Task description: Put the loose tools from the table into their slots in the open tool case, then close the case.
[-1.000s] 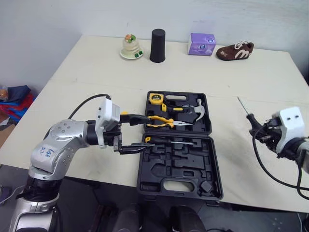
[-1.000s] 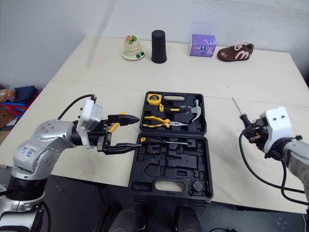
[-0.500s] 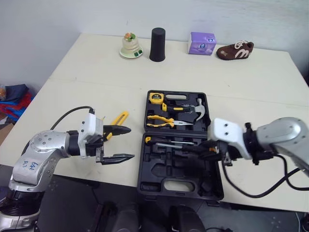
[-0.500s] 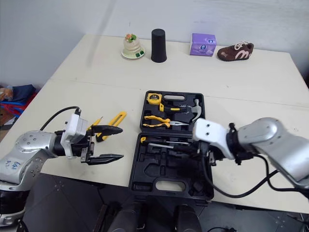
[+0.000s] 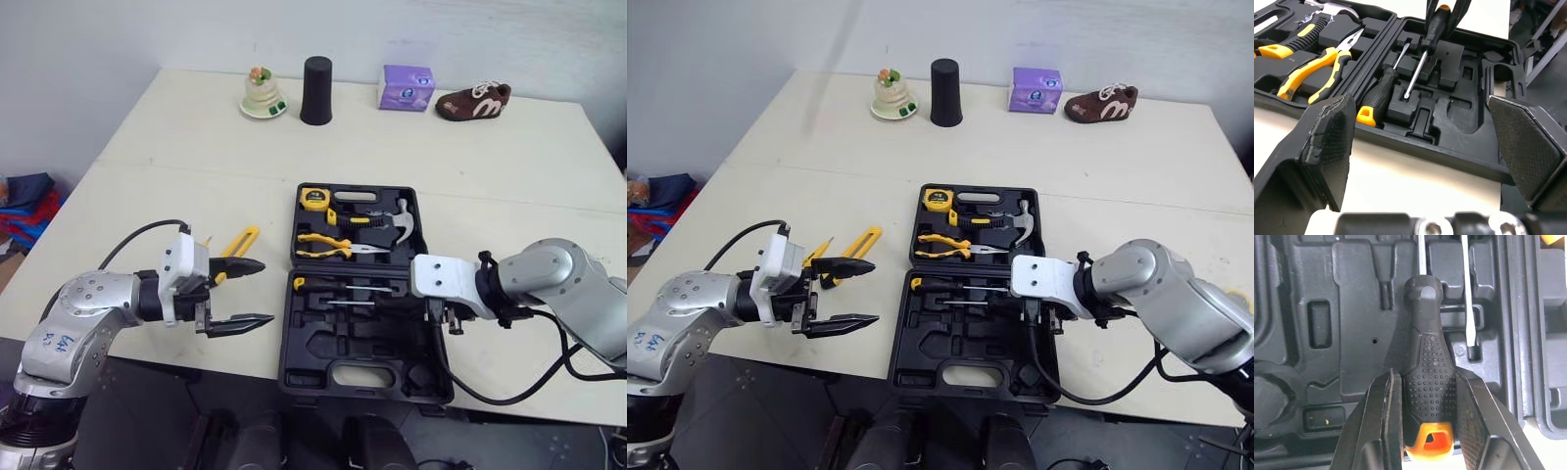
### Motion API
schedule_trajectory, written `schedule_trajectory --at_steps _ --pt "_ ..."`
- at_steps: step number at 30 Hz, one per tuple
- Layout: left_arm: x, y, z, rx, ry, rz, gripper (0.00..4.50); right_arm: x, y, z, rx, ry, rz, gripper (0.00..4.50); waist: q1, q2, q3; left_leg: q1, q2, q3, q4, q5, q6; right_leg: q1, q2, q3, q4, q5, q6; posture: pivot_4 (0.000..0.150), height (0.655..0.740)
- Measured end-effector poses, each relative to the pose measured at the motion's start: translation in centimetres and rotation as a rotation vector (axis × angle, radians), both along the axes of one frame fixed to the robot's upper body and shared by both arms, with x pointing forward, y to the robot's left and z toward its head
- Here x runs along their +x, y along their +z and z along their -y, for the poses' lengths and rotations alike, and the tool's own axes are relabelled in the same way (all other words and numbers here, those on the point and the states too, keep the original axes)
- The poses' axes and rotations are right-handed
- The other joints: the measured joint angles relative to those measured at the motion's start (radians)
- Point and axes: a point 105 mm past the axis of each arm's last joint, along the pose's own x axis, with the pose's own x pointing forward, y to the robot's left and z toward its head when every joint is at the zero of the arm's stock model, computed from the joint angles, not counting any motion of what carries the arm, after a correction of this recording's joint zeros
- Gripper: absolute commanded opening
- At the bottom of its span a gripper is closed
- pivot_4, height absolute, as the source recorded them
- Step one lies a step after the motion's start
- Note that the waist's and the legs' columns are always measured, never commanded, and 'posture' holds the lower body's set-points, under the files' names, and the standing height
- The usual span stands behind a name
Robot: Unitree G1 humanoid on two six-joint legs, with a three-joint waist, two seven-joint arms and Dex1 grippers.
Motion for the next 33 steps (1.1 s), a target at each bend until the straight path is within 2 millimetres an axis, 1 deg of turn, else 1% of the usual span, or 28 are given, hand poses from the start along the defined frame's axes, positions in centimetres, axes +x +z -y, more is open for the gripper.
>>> schedule_trajectory --at_steps 8,10,11,12,13,15,16,18,21,24,25,27,29,31,32,33 --pt "0.2 0.3 0.1 0.000 0.002 0.006 4.50 0.3 -0.6 -0.4 -0.003 0.013 -0.001 1.00 0.001 0.000 0.000 0.000 0.000 0.000 0.000 0.000 0.000 0.000 0.000 0.000 0.000 0.000 0.000 0.150 0.7341" --pt "0.2 0.2 0.1 0.000 0.001 0.005 4.50 0.1 -0.8 -0.2 -0.014 0.013 -0.020 2.02 0.001 0.000 0.000 0.000 0.000 0.000 0.000 0.000 0.000 0.000 0.000 0.000 0.000 0.000 0.000 0.150 0.7341" --pt "0.2 0.2 0.1 0.001 0.001 0.004 4.50 -0.2 -1.0 0.1 -0.034 0.011 -0.049 2.09 0.001 0.000 0.000 0.000 0.000 0.000 0.000 0.000 0.000 0.000 0.000 0.000 0.000 0.000 0.000 0.150 0.7341" --pt "0.2 0.2 0.2 0.000 0.000 0.003 4.50 -0.5 -1.0 0.6 -0.052 0.008 -0.076 2.72 0.001 0.000 0.000 0.000 0.000 0.000 0.000 0.000 0.000 0.000 0.000 0.000 0.000 0.000 0.000 0.150 0.7341" --pt "0.2 0.1 0.1 0.001 0.002 -0.004 4.50 -0.6 -1.0 0.7 -0.055 0.002 -0.087 3.14 0.001 0.000 0.000 0.000 0.000 0.000 0.000 0.000 0.000 0.001 0.000 0.000 0.000 0.000 0.000 0.150 0.7341" --pt "0.1 0.1 0.1 -0.004 0.002 -0.024 4.50 0.1 -0.8 -0.1 -0.002 0.011 -0.049 3.14 0.000 -0.002 0.000 0.000 0.000 0.000 0.001 0.000 0.000 0.001 0.000 0.000 0.000 0.000 0.000 0.150 0.7341" --pt "0.1 0.1 0.2 -0.011 -0.002 -0.032 4.50 0.1 -0.8 -0.2 0.004 0.029 -0.045 3.14 0.000 -0.001 0.000 0.000 0.000 0.000 0.001 0.000 0.000 0.001 0.000 0.000 0.000 0.000 0.000 0.150 0.7341" --pt "0.0 0.1 0.3 -0.015 -0.006 -0.037 4.50 0.2 -0.3 -0.1 0.028 0.044 -0.052 3.14 0.001 0.000 0.000 0.000 0.000 0.000 0.000 0.000 0.000 0.001 0.000 0.000 0.000 0.000 0.000 0.150 0.7341" --pt "0.0 0.1 0.3 -0.014 -0.007 -0.039 4.50 0.5 1.3 0.4 0.091 0.066 -0.028 3.14 0.001 0.000 0.001 0.000 0.000 0.000 0.000 0.000 0.000 0.001 0.000 0.000 0.000 0.000 0.000 0.150 0.7341" --pt "0.0 0.1 0.3 -0.014 -0.007 -0.039 4.50 1.3 1.7 1.1 0.159 0.075 0.021 3.14 0.001 -0.001 0.000 0.000 0.000 0.000 0.001 0.000 0.000 0.001 0.000 0.000 0.000 0.000 0.000 0.150 0.7341" --pt "0.0 0.1 0.3 -0.014 -0.007 -0.039 4.50 1.6 1.6 1.0 0.200 0.089 0.038 2.91 0.001 -0.001 0.001 0.000 0.000 0.000 0.001 0.000 0.000 0.001 0.000 0.000 0.000 0.000 0.000 0.150 0.7341" --pt "0.0 0.1 0.3 -0.015 -0.007 -0.038 4.50 1.4 1.4 0.2 0.321 0.121 0.034 2.36 0.001 -0.001 0.001 0.001 0.000 0.000 0.001 0.000 0.000 0.002 0.001 -0.001 0.000 0.000 0.000 0.150 0.7341" --pt "0.0 0.1 0.3 -0.015 -0.008 -0.038 4.50 0.8 1.4 -1.1 0.491 0.161 0.015 1.43 0.001 -0.001 0.001 0.001 0.000 0.000 0.000 0.001 0.000 0.001 0.001 -0.001 0.002 0.000 0.000 0.150 0.7341" --pt "-0.1 0.1 0.4 -0.014 -0.011 -0.039 4.50 0.4 1.0 -1.9 0.563 0.190 0.011 0.44 0.002 -0.001 0.001 0.001 0.000 0.000 0.001 0.001 0.000 0.001 0.001 -0.001 0.002 0.000 0.000 0.150 0.7341" --pt "-0.1 0.0 0.4 -0.014 -0.013 -0.040 4.50 0.4 0.6 -1.9 0.572 0.196 0.013 0.04 0.002 -0.001 0.001 0.001 0.000 0.000 0.002 0.001 0.000 0.001 0.001 0.000 0.002 0.000 0.000 0.150 0.7341" --pt "-0.1 0.0 0.4 -0.013 -0.016 -0.040 4.50 0.6 0.3 -1.7 0.564 0.200 0.033 0.04 0.002 -0.001 0.001 0.001 0.000 0.001 0.002 0.000 0.001 0.002 0.001 0.000 0.002 0.001 0.001 0.150 0.7341"
